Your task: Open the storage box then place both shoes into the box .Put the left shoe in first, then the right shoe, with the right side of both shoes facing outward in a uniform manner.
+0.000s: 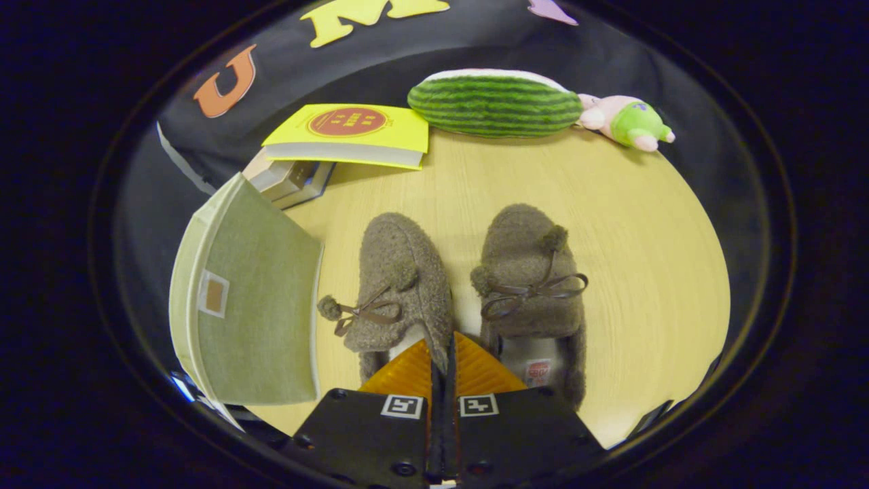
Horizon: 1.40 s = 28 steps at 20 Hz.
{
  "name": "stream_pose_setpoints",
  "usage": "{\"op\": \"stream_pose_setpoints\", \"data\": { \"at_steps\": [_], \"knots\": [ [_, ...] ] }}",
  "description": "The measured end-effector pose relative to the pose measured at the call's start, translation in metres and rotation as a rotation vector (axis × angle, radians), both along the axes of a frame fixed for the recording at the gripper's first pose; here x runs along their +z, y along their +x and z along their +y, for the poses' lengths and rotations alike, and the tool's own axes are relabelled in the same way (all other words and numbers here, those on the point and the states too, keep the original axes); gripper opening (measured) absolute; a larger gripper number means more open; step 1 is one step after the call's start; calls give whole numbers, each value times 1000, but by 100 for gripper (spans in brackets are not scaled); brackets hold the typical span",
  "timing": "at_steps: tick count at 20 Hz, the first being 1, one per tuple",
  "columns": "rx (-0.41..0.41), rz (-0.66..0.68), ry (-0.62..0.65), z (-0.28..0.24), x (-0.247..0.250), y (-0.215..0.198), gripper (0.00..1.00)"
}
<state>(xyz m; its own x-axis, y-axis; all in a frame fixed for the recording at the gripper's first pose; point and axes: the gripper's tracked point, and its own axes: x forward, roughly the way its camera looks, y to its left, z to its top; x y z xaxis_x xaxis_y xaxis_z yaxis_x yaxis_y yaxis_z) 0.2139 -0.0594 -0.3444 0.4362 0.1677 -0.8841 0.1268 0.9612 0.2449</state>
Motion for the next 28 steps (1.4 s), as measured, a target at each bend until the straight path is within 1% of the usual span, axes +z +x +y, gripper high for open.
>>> {"op": "stream_pose_setpoints", "data": {
  "at_steps": [4, 7, 13, 15, 17, 20, 23, 26, 28],
  "knots": [
    [-76, -50, 118, 8, 42, 0, 6],
    [-96, -81, 155, 18, 80, -2, 6],
    [-53, -162, 124, 51, 159, -6, 6],
    [-56, -185, 128, 67, 178, -2, 6],
    [-38, -206, 135, 88, 194, -1, 6],
    [-38, -199, 133, 120, 199, 0, 6],
    [-18, -199, 133, 159, 196, 6, 6],
    [-17, -187, 167, 201, 181, 12, 6],
    [-26, -174, 167, 223, 166, 16, 6]
  ]
}}
